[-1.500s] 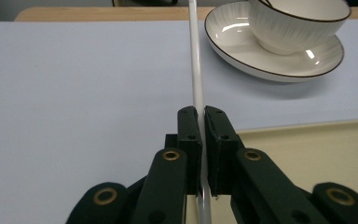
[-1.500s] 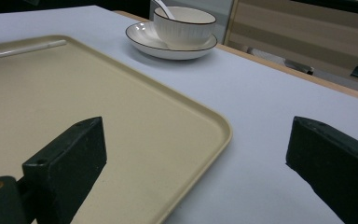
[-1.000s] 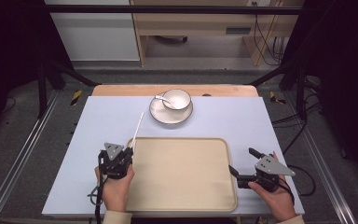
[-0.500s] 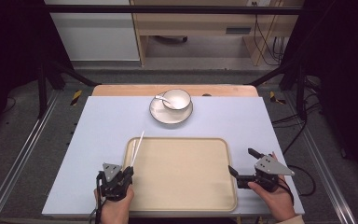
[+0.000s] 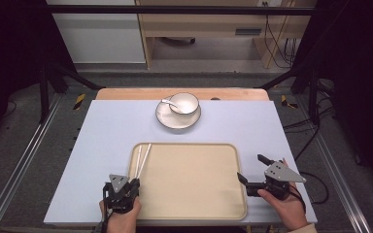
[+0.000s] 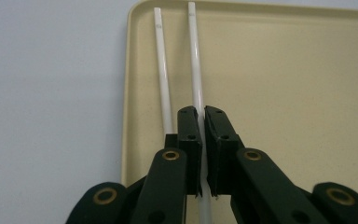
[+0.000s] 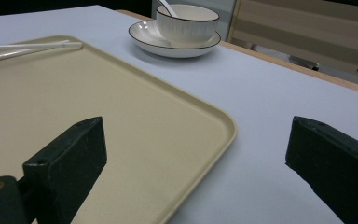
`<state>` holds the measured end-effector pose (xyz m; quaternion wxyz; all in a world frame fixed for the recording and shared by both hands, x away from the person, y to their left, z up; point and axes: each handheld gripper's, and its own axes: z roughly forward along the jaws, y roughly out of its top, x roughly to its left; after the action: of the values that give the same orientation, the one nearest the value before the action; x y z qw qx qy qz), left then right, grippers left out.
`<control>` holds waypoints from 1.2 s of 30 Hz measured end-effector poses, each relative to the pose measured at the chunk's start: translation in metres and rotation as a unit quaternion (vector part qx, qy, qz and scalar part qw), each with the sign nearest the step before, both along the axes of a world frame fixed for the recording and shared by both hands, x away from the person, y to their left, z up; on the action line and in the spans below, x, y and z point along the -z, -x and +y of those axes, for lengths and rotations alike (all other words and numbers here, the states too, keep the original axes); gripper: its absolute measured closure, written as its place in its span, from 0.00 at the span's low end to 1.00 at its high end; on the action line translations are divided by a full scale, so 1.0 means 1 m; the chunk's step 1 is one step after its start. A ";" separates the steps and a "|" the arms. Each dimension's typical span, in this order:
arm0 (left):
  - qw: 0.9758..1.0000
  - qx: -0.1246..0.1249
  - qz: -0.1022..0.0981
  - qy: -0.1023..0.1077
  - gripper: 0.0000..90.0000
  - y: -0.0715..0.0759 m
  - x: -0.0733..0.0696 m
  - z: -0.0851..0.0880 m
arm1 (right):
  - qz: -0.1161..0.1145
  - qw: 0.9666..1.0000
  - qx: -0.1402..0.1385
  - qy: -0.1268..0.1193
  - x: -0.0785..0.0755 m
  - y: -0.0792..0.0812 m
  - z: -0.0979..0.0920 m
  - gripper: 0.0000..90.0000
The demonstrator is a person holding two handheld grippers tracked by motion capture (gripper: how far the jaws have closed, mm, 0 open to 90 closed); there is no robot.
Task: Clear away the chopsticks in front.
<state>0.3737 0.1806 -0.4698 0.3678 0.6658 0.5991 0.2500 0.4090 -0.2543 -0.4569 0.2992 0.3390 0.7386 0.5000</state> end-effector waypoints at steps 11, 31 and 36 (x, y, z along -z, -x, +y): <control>1.000 -0.006 -0.004 0.003 0.94 0.004 0.006 -0.002 | 0.004 1.000 -0.002 0.001 0.000 0.000 0.001 0.06; 0.996 0.072 -0.058 -0.022 0.59 -0.023 -0.018 -0.006 | 0.003 1.000 0.004 0.000 0.000 0.000 -0.002 0.06; 0.991 0.104 -0.071 -0.035 0.45 -0.035 -0.028 -0.004 | -0.002 1.000 0.007 0.003 0.000 0.000 -0.003 0.05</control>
<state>0.4092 0.1763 -0.4418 0.4099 0.7175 0.4901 0.2774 0.4090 -0.2574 -0.4564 0.3052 0.3425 0.7373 0.4959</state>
